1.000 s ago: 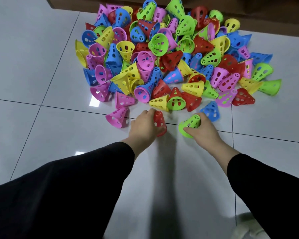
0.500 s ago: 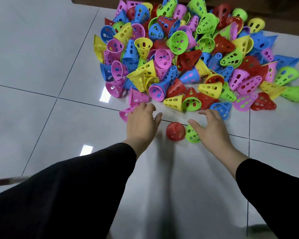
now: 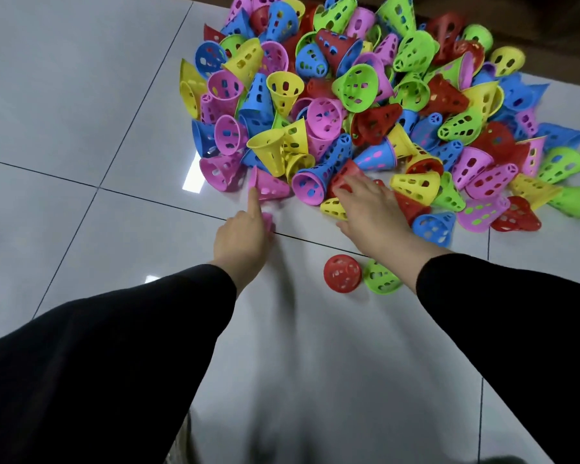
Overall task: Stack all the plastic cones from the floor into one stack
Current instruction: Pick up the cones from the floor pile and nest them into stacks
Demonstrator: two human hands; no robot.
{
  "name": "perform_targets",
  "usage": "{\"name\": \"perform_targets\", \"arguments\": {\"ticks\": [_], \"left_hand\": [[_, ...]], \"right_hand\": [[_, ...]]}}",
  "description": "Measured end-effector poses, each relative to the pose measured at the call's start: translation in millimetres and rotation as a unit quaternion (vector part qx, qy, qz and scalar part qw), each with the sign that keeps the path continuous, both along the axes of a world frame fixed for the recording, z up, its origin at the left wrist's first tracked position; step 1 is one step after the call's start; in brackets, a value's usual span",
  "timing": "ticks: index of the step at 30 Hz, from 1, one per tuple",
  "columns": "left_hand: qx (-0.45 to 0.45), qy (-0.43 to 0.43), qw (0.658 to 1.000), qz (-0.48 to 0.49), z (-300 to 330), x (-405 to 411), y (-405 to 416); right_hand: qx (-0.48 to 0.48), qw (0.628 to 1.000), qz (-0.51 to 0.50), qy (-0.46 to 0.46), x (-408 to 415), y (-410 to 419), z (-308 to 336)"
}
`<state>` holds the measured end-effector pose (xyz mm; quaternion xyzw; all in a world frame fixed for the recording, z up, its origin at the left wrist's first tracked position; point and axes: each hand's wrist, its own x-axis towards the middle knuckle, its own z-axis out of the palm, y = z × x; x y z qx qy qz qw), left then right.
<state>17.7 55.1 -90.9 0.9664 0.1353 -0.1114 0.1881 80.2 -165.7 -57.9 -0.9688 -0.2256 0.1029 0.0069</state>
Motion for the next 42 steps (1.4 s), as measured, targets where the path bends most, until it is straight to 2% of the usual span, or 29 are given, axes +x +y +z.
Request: {"name": "perform_targets", "arguments": {"ticks": [4, 9, 13, 16, 19, 21, 23, 26, 29, 33, 38, 42], "left_hand": [[-0.017, 0.011, 1.0, 0.019, -5, -9, -3], [-0.069, 0.009, 0.997, 0.039, -6, -11, -9], [-0.163, -0.066, 0.977, 0.118, -1, -15, -16], [-0.225, -0.147, 0.959, 0.087, 7, -17, -26], [-0.29, -0.145, 0.946, 0.021, 20, -18, -46], [-0.314, -0.142, 0.939, -0.01, 28, -21, -61], [-0.321, -0.15, 0.934, -0.049, 32, -30, -74], [-0.299, -0.151, 0.931, -0.143, 32, -47, -85], [-0.279, -0.142, 0.929, -0.195, 27, -54, -90], [-0.217, -0.072, 0.952, -0.205, 19, -51, -94], [-0.126, -0.01, 0.946, -0.299, 15, -51, -98], [0.032, 0.002, 0.946, -0.323, 25, -36, -111]], "right_hand": [[-0.131, 0.991, 0.03, -0.026, 17, 11, -9], [-0.144, 0.986, 0.056, -0.056, 18, 11, -19], [-0.104, 0.992, 0.052, -0.039, 19, 9, -23], [-0.042, 0.999, 0.026, -0.01, 20, 6, -13], [0.104, 0.993, -0.056, -0.007, 17, -12, 10], [0.22, 0.965, -0.142, -0.004, 9, -30, 27], [0.326, 0.921, -0.213, 0.011, -7, -48, 41], [0.411, 0.877, -0.244, 0.046, -48, -70, 46], [0.433, 0.863, -0.245, 0.088, -83, -80, 36], [0.363, 0.894, -0.252, 0.078, -110, -87, 10], [0.23, 0.951, -0.188, 0.084, -125, -102, -16], [0.197, 0.961, -0.181, 0.074, -115, -106, -21]]}}
